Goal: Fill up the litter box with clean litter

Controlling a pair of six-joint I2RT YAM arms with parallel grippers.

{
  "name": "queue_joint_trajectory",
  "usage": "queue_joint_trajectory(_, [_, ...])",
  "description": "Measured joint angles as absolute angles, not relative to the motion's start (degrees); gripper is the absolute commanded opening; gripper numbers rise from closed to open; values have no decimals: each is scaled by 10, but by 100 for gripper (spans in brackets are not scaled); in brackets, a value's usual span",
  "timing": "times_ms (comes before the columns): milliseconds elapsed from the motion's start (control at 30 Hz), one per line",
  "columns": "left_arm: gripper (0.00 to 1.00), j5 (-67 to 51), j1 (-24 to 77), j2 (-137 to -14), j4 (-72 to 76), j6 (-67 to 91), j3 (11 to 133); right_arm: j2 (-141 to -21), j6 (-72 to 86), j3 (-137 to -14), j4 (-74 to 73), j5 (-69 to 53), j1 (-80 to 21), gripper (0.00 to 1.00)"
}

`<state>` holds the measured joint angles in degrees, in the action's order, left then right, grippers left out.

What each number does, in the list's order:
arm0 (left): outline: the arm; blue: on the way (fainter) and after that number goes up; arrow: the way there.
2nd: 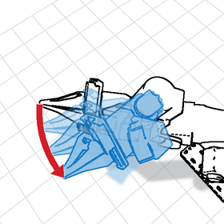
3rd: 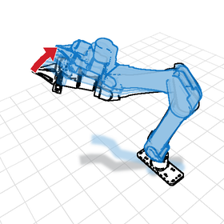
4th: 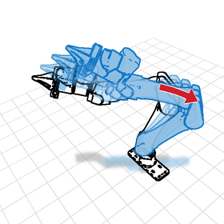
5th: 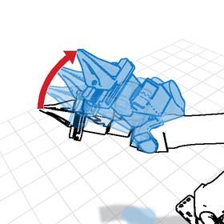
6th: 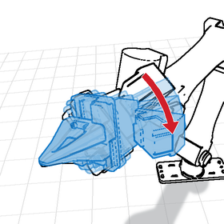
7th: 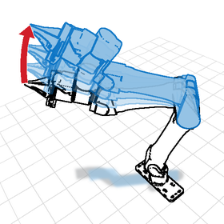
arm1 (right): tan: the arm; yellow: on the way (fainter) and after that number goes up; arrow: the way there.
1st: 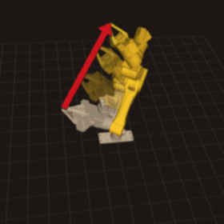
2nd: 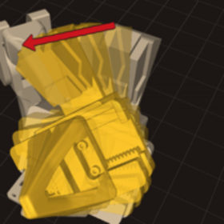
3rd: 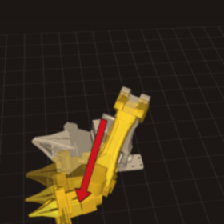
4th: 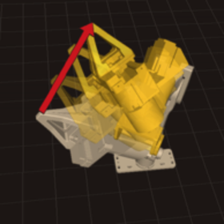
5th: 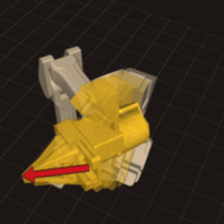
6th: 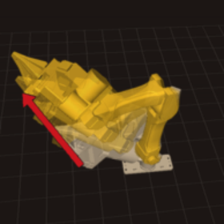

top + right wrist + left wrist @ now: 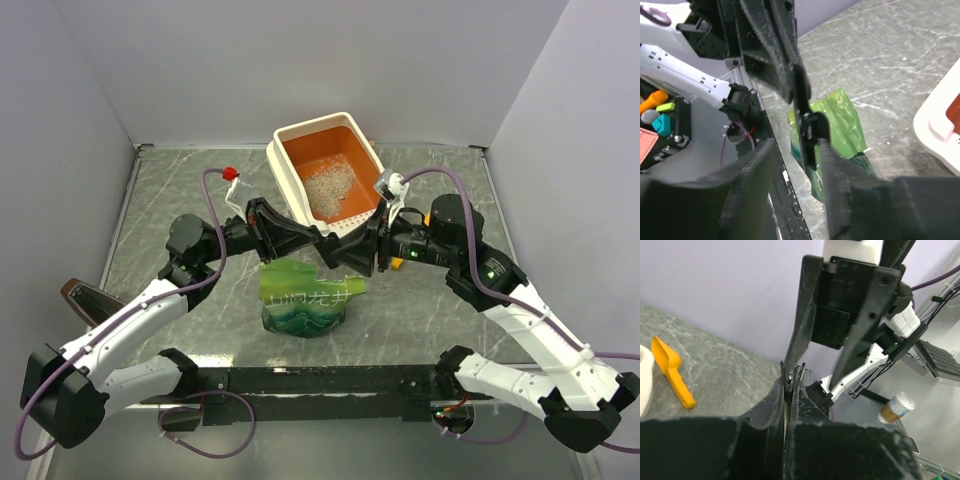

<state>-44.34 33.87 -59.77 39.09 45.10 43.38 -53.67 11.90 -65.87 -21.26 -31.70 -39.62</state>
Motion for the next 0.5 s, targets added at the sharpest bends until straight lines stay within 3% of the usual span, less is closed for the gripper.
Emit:
queue_joint_trajectory(167, [1,-460,338,-587,368,439,434,-516,92,-659,-237,-307,-396,77])
queue_joint_trajectory(500, [1,-513,340,-563,348,427,434,-503,34,-661,-279,-342,-396,79])
